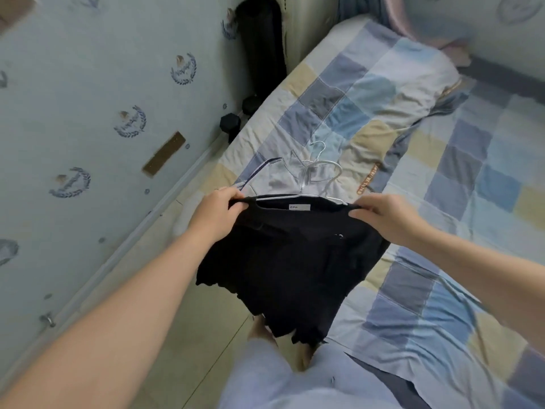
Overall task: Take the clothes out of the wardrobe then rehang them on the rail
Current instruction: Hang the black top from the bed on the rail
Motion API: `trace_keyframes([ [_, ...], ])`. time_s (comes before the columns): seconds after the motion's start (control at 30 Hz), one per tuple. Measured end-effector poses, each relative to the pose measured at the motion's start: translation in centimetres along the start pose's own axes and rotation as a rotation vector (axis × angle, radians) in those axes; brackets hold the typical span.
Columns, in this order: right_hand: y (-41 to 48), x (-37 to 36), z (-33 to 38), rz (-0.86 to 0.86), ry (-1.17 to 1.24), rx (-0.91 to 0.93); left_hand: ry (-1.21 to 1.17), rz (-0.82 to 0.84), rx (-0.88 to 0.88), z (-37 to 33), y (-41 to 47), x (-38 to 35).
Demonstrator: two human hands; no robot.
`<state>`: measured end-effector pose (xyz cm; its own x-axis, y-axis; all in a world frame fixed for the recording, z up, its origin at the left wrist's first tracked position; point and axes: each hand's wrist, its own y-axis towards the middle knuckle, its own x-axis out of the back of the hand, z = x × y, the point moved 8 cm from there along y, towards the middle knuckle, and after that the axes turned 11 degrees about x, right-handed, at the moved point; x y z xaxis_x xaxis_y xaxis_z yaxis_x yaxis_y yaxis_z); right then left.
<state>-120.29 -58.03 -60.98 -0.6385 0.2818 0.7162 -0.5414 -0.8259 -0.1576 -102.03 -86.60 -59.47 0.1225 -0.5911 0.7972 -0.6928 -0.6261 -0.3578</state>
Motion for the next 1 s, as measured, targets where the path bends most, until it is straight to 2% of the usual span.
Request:
trace_keyframes([
  [0.1,-2.3,-0.3,4.4,0.014,0.045,0.063,-0.030,-0.037,0.046,1.9,-5.5,2.2],
  [0.33,-5.1,-1.5,13.3,0.075,-0.044,0.234,-0.094,-0.177,0.102,7.2,-16.8,8.0],
  [0.5,-8.3,-3.2,19.9,0.028,-0.099,0.347,-0.126,-0.246,0.101,11.2,-24.8,10.9],
  [0.83,-23.1,-14.6,32.0,-0.035,-0.076,0.447,-0.181,-0.275,0.064,24.0,-45.3,10.4],
  [1.0,-30.0,-19.9,36.6,0.008,-0.071,0.440,-0.263,-0.346,0.119,29.6,-55.2,10.7],
])
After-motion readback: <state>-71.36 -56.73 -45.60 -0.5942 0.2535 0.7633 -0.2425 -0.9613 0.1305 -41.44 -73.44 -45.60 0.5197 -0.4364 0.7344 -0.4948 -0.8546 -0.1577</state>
